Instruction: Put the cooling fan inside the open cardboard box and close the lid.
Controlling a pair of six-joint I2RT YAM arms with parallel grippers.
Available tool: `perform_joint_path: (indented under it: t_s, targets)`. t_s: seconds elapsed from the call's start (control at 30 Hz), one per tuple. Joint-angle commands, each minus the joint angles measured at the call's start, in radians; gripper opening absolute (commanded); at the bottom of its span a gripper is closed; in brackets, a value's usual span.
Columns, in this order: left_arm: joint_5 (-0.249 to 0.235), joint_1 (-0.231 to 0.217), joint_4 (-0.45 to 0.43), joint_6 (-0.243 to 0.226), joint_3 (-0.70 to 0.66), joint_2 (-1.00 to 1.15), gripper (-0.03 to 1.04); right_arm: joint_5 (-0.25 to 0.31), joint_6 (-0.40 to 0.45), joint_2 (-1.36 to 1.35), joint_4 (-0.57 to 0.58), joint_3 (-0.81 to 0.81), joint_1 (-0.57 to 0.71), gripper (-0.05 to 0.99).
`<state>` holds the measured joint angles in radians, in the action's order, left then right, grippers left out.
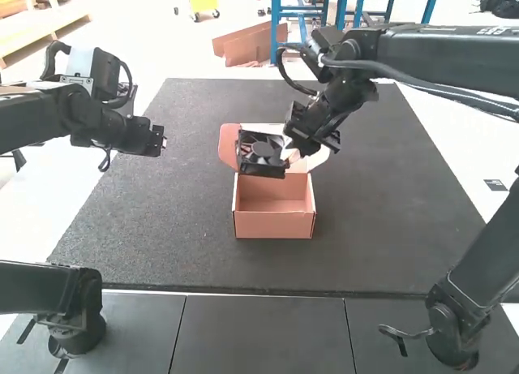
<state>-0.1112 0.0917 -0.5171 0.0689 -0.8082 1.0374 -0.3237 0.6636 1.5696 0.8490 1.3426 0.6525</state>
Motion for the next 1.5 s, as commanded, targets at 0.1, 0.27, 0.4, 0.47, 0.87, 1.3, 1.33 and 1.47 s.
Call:
perform_joint_path:
  t_s: [0.1,0.27,0.4,0.47,0.87,1.3,1.33,1.47]
  targets:
    - [0.008,0.006,0.006,0.009,0.004,-0.019,0.97,0.057,0.005,0.029,-0.082,-0.042,-0.014,-0.02]
    - [0.008,0.005,-0.001,0.012,0.003,-0.019,0.97,0.084,-0.041,0.073,-0.103,-0.074,-0.045,-0.02]
    - [0.008,0.006,-0.008,0.017,0.001,-0.019,0.97,0.083,-0.064,0.106,-0.139,-0.083,-0.060,-0.02]
    - [0.008,0.005,-0.014,0.022,0.003,-0.019,0.97,0.083,-0.067,0.124,-0.146,-0.086,-0.065,-0.02]
    - [0.010,0.006,-0.012,0.037,0.007,-0.023,0.97,0.068,-0.093,0.193,-0.153,-0.103,-0.059,-0.02]
    - [0.011,0.006,0.019,0.045,0.009,-0.013,0.97,-0.018,-0.122,0.218,-0.151,-0.085,-0.059,0.36]
    - [0.011,0.006,0.022,0.043,0.010,-0.010,0.97,-0.018,-0.128,0.216,-0.145,-0.077,-0.062,0.45]
    - [0.016,0.014,0.037,0.042,0.012,0.001,0.97,-0.048,-0.156,0.213,-0.114,-0.028,-0.068,0.63]
